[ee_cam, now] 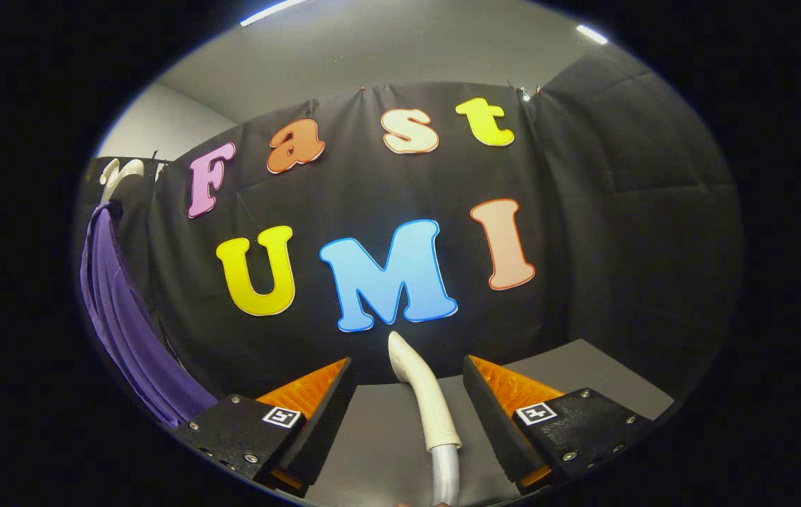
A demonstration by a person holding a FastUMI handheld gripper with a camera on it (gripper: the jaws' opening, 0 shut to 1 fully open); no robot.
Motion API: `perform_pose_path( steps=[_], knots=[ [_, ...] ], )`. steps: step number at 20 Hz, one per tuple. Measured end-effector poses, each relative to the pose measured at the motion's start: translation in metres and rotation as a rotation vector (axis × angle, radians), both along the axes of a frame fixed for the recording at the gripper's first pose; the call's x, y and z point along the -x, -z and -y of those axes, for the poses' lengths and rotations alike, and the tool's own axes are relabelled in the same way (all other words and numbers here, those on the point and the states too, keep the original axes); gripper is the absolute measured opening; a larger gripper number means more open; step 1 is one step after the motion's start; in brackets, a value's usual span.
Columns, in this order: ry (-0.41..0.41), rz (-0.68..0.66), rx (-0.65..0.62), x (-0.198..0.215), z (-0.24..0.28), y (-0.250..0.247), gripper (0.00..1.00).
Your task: Iron the clothes twice with a garment steamer, once on the left side and once on the right side.
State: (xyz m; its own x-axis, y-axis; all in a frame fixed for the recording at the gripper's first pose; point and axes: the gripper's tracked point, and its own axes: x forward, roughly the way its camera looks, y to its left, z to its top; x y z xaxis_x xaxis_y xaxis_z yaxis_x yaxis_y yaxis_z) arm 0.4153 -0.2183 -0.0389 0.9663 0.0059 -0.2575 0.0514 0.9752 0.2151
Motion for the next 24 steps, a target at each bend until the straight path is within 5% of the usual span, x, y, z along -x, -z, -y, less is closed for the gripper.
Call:
perform_pose_path(
  steps=[7, 18, 20, 24],
  knots=[
    [-0.097, -0.225, -0.13, -0.041, 0.007, 0.072, 0.95],
    [-0.308, -0.515, -0.462, -0.023, -0.028, 0.117, 0.94],
    [-0.351, -0.559, -0.537, -0.019, -0.039, 0.117, 0.89],
    [-0.337, -0.63, -0.63, -0.023, -0.039, 0.128, 0.57]
  ],
)
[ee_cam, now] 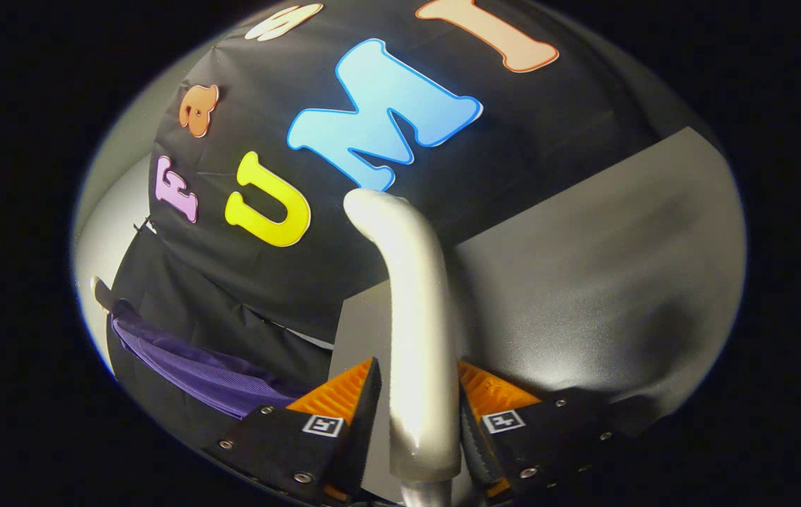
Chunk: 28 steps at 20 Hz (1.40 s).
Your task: Iron the clothes twice with a garment steamer, once on the left side and once on the right side.
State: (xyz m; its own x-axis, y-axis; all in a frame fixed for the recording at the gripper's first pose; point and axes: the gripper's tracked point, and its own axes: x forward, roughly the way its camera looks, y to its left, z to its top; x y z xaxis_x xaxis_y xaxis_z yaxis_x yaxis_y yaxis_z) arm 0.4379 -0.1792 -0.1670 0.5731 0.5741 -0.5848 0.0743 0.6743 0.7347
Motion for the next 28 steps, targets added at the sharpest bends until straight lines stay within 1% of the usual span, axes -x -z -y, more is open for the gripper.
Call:
perform_pose_path(
  steps=[1, 4, 7, 9, 12, 17, 21, 24, 25, 28],
  knots=[
    [0.002, -0.028, -0.04, -0.001, -0.003, 0.001, 0.44],
    [0.007, -0.038, -0.091, 0.004, -0.002, -0.001, 0.42],
    [0.006, -0.046, -0.124, 0.004, -0.001, -0.005, 0.38],
    [0.022, -0.048, -0.122, 0.003, 0.002, -0.007, 0.37],
    [0.048, -0.022, -0.072, 0.008, 0.007, -0.014, 0.37],
    [0.02, 0.048, -0.091, 0.035, -0.009, -0.043, 0.37],
    [0.039, 0.131, -0.043, 0.064, -0.017, -0.079, 0.37],
    [0.111, 0.206, -0.055, 0.094, -0.027, -0.119, 0.37],
    [0.113, 0.224, -0.041, 0.107, -0.033, -0.129, 0.37],
    [0.135, 0.276, 0.059, 0.148, -0.053, -0.144, 0.37]
  ],
)
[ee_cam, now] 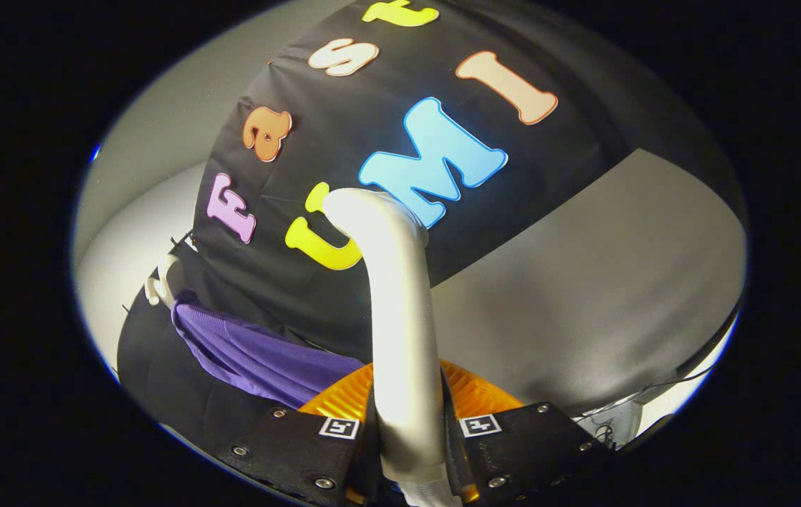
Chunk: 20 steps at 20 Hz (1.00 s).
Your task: Iron the clothes twice with a garment steamer, once on the left side and once on the right side.
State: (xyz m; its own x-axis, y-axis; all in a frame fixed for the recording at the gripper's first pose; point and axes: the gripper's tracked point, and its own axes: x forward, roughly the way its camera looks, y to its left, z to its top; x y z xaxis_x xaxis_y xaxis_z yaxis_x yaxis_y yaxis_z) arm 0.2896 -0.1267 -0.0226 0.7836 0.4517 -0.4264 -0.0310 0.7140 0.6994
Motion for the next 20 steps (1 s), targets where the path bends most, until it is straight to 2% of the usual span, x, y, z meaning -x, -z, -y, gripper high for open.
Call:
perform_pose_path(
  steps=[5, 10, 14, 20],
  knots=[
    [0.054, 0.109, 0.118, 0.079, -0.04, -0.033, 0.37],
    [0.162, 0.261, 0.25, 0.141, -0.076, -0.062, 0.37],
    [0.161, 0.339, 0.335, 0.166, -0.118, -0.076, 0.37],
    [0.124, 0.474, 0.462, 0.175, -0.164, -0.095, 0.37]
  ],
)
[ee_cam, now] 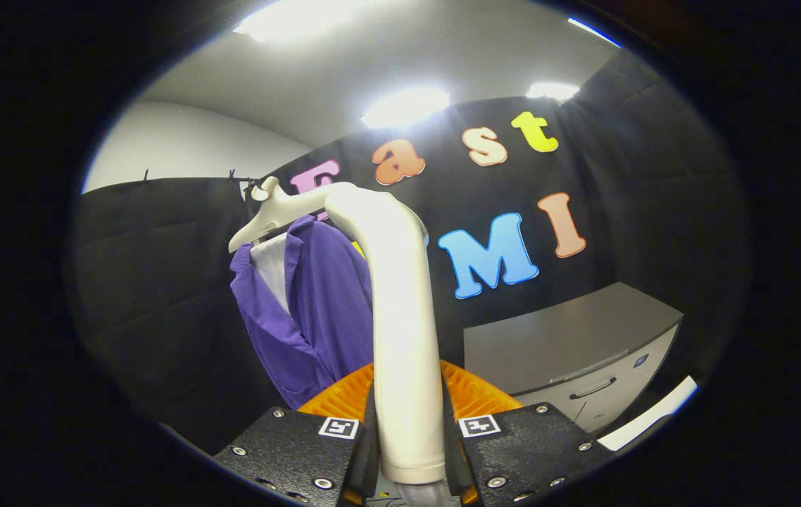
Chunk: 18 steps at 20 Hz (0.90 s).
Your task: Iron the clothes twice with a garment steamer, once on the left side and once on the right side.
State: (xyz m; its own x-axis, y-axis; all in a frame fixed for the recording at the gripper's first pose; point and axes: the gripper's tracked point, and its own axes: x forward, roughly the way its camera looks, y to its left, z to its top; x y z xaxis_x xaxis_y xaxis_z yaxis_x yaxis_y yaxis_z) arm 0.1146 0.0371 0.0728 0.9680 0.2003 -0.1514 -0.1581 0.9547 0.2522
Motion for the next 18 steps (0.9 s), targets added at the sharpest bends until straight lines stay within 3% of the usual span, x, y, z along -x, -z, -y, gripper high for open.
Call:
perform_pose_path(
  steps=[7, 18],
  knots=[
    [0.017, 0.128, 0.099, -0.015, -0.044, -0.013, 0.37],
    [0.096, 0.158, 0.257, -0.067, -0.093, 0.007, 0.38]
  ],
)
